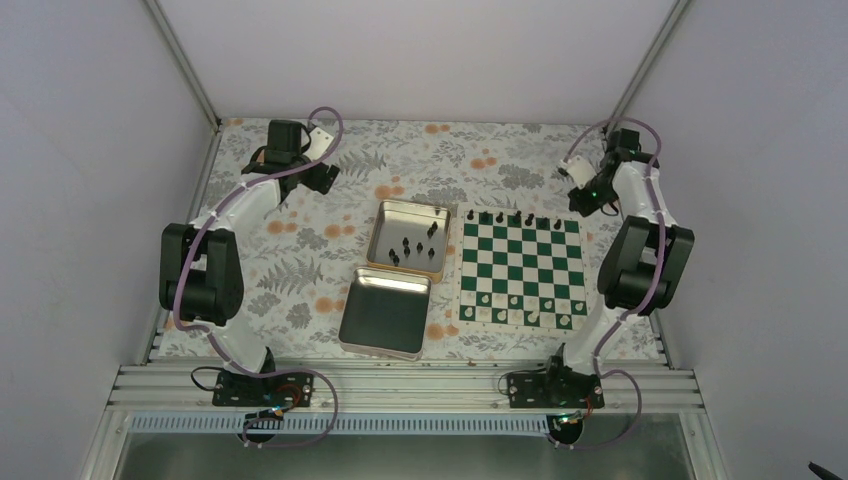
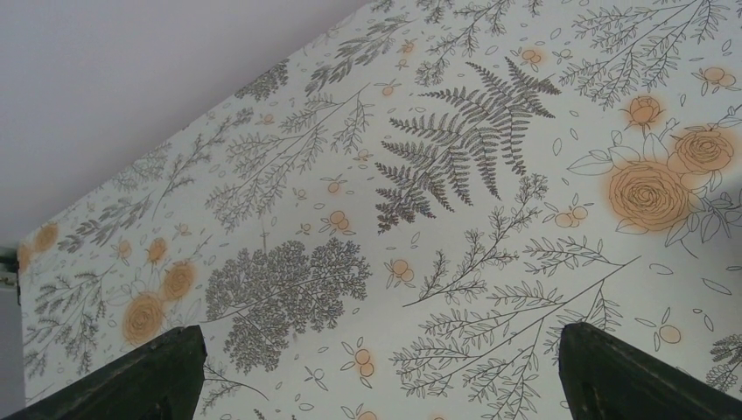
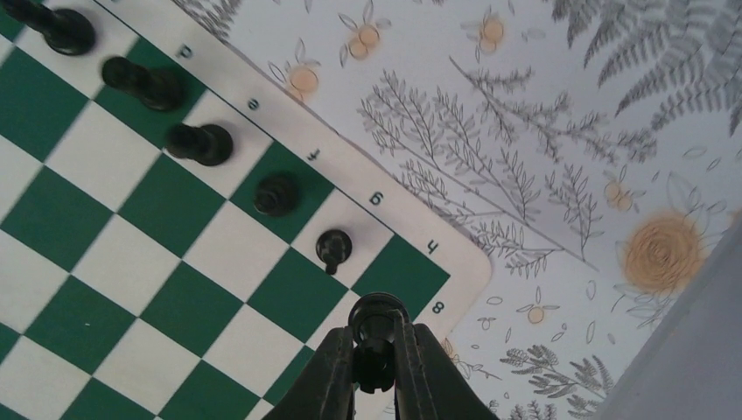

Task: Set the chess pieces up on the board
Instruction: Place the chess piece on the chessboard.

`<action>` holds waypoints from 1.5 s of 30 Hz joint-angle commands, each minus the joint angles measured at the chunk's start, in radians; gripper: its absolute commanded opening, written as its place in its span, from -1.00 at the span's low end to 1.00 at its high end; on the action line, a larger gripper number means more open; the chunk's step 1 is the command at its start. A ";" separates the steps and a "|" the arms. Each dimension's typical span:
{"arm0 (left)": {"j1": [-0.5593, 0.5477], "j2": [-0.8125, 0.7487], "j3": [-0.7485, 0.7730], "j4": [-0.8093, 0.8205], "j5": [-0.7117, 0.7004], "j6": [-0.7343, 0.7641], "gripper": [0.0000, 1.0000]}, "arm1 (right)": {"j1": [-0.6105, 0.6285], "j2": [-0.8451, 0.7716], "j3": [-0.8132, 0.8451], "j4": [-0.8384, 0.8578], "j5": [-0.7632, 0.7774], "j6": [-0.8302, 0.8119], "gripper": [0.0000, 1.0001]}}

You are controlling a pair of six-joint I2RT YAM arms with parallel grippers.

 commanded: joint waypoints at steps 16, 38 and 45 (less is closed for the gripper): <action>-0.001 -0.005 0.014 0.016 0.021 -0.005 1.00 | -0.109 0.169 -0.008 0.061 -0.052 -0.043 -0.78; 0.000 0.008 0.014 0.014 0.014 -0.005 1.00 | -0.119 0.239 0.006 0.086 -0.077 -0.043 -0.75; 0.000 0.010 0.014 0.010 0.014 -0.003 1.00 | -0.131 0.240 0.007 0.082 -0.078 -0.048 -0.55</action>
